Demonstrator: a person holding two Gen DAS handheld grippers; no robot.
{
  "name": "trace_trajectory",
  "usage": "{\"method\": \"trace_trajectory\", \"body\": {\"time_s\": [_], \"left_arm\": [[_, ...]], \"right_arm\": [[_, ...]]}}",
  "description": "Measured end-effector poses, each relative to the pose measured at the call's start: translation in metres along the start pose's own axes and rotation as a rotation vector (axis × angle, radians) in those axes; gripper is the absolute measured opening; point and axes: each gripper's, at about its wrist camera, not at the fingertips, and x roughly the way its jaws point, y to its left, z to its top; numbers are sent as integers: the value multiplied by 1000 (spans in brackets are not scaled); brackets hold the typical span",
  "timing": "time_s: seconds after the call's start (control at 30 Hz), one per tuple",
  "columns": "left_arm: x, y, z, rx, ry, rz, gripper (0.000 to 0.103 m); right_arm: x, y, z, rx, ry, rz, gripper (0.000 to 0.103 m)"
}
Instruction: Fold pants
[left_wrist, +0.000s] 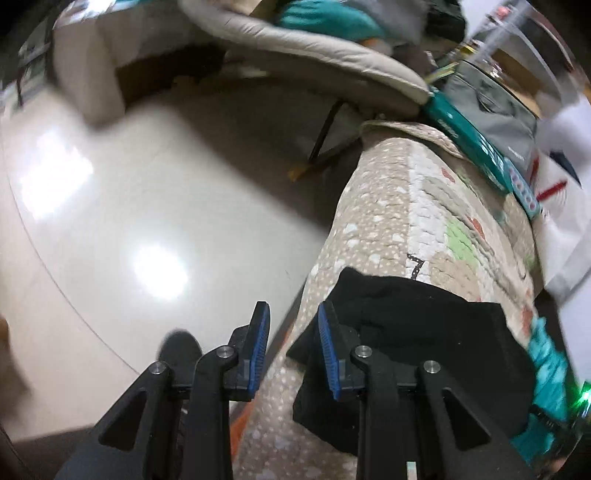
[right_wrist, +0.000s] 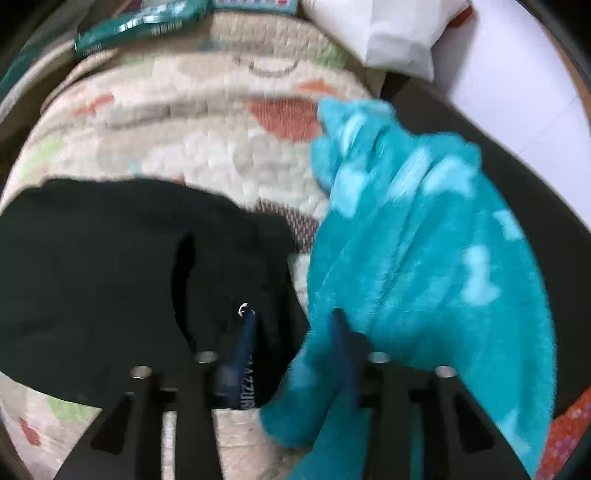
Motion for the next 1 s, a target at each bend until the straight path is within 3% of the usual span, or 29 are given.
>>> {"method": "trace_trajectory", "body": {"time_s": [0.07, 0.1, 0.17, 0.27, 0.37, 0.43, 0.6, 0.83, 0.87, 0.9, 0.93, 1.0], "left_arm": [[0, 3, -10, -31, 14, -33, 27], [0, 5, -14, -47, 13, -47, 28], [1, 4, -24, -81, 15, -83, 34], [8, -7, -43, -63, 46, -134, 39], [14, -23, -54, -10, 55, -117, 44], [18, -25, -55, 1, 50, -100, 45], [33, -7, -49, -102, 87, -127, 46], [46, -12, -48, -129, 108, -144, 46], [47, -15, -48, -119, 108, -143, 46], [47, -17, -49, -104, 110, -135, 44], [48, -20, -49, -89, 110, -125, 41], [47, -19, -48, -93, 116, -134, 27]], "right_arm": [[-21, 15, 7, -29, -75, -6, 64], [-32, 32, 12, -67, -109, 50, 64], [-44, 71, 21, -161, -143, 217, 64], [-53, 166, 36, -383, -130, 519, 64], [-63, 259, 45, -604, -130, 630, 64], [-67, 310, 48, -718, -142, 646, 64], [-64, 411, 44, -937, -132, 687, 64], [-40, 478, 12, -1139, -67, 658, 64], [-39, 484, 7, -1157, -71, 650, 58], [-37, 488, 0, -1172, -72, 634, 22], [-34, 493, 0, -1168, -55, 627, 11], [-39, 485, 5, -1105, -55, 650, 9]]}}
